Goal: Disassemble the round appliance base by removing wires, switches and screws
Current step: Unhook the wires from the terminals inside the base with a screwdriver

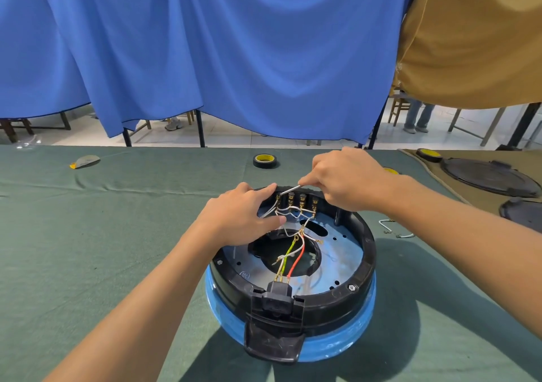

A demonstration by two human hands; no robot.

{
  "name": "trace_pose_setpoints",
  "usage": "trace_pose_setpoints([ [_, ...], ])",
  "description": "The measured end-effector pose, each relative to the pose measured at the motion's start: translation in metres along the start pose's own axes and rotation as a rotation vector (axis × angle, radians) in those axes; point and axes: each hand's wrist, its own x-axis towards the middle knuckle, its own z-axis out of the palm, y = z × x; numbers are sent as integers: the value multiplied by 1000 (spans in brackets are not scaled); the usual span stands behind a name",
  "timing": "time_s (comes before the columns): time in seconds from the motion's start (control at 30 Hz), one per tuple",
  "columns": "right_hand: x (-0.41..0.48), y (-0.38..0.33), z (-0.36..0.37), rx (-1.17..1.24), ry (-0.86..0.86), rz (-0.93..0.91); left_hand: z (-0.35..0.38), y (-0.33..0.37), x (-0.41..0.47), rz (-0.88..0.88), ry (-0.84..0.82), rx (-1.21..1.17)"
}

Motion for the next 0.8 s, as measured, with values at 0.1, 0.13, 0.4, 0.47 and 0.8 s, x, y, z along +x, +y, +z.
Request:
trace_pose_setpoints([
  [0.1,12,9,-3,16,-66,-19,0,1,0,-1,-1,3],
  [0.13,18,14,-4,59,-112,-31,-1,1,0,1,-2,1],
  [0.4,35,25,-15,285,-285,-87,-1,-1,0,-4,-1,-10],
  [0.47,28,19,-14,209,-254,-59,-1,-1,0,-3,1,-14],
  [0.8,23,3,-16,44,-164,-13,0,0,0,-7,-1,-12],
])
